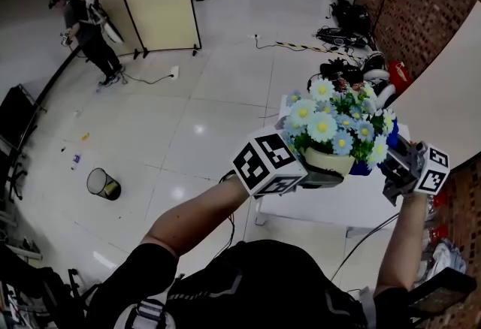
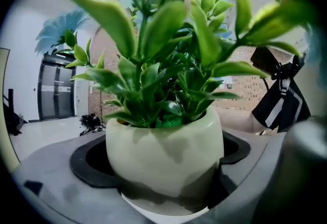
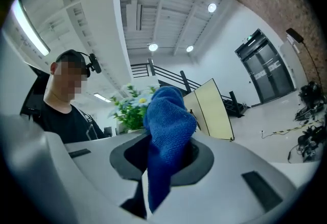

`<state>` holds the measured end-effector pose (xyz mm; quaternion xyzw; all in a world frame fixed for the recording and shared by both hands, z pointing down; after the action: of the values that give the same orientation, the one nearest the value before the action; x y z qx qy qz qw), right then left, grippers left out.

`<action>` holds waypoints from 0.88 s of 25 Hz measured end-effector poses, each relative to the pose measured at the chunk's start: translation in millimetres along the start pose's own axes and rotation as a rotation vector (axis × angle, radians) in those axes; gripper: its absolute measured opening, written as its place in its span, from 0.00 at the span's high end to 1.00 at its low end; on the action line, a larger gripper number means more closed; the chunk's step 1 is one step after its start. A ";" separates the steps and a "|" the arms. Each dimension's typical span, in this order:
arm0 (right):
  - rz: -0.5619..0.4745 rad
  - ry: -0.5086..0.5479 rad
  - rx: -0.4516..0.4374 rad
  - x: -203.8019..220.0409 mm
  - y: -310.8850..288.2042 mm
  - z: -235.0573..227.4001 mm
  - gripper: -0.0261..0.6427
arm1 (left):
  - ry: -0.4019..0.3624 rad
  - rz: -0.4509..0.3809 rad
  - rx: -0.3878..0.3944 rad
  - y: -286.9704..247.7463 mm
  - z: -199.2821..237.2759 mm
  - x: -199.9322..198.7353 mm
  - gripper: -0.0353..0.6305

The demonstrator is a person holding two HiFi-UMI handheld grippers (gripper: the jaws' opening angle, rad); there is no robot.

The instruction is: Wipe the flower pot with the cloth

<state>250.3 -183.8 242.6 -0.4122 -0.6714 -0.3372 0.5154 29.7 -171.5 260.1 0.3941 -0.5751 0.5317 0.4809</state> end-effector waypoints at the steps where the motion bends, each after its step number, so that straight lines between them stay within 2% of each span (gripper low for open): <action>1: 0.012 -0.006 0.002 -4.1 -6.8 -6.4 0.86 | -0.004 0.003 0.014 1.8 -2.0 -4.6 0.07; 5: 0.049 -0.045 -0.031 -11.4 -26.6 -30.3 0.86 | -0.023 0.012 0.054 -4.2 -13.9 -20.5 0.07; 10: 0.097 -0.085 -0.215 3.4 -37.2 -22.6 0.86 | -0.039 0.018 0.060 -11.8 -24.8 -15.7 0.07; 13: 0.095 -0.113 -0.274 -0.7 -40.4 -16.2 0.86 | -0.014 0.007 0.046 1.2 -14.9 -15.4 0.07; 18: 0.090 -0.091 -0.274 3.0 -30.1 5.0 0.86 | -0.001 0.015 0.014 9.6 1.7 -7.9 0.07; 22: 0.054 -0.051 -0.215 15.1 -17.4 27.1 0.86 | 0.018 0.012 -0.004 0.8 10.3 0.5 0.07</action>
<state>221.4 -164.4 250.3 -0.4914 -0.6329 -0.3825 0.4601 27.5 -181.6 260.7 0.3847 -0.5742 0.5369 0.4838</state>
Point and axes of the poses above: the fingertips, and each gripper's own axes: y backward along the fingers, z to its left, x out of its underside, the point moved 8 cm from there along y, backward along the fingers, and after that the axes turned 8 degrees about x, right-handed, at the moved point
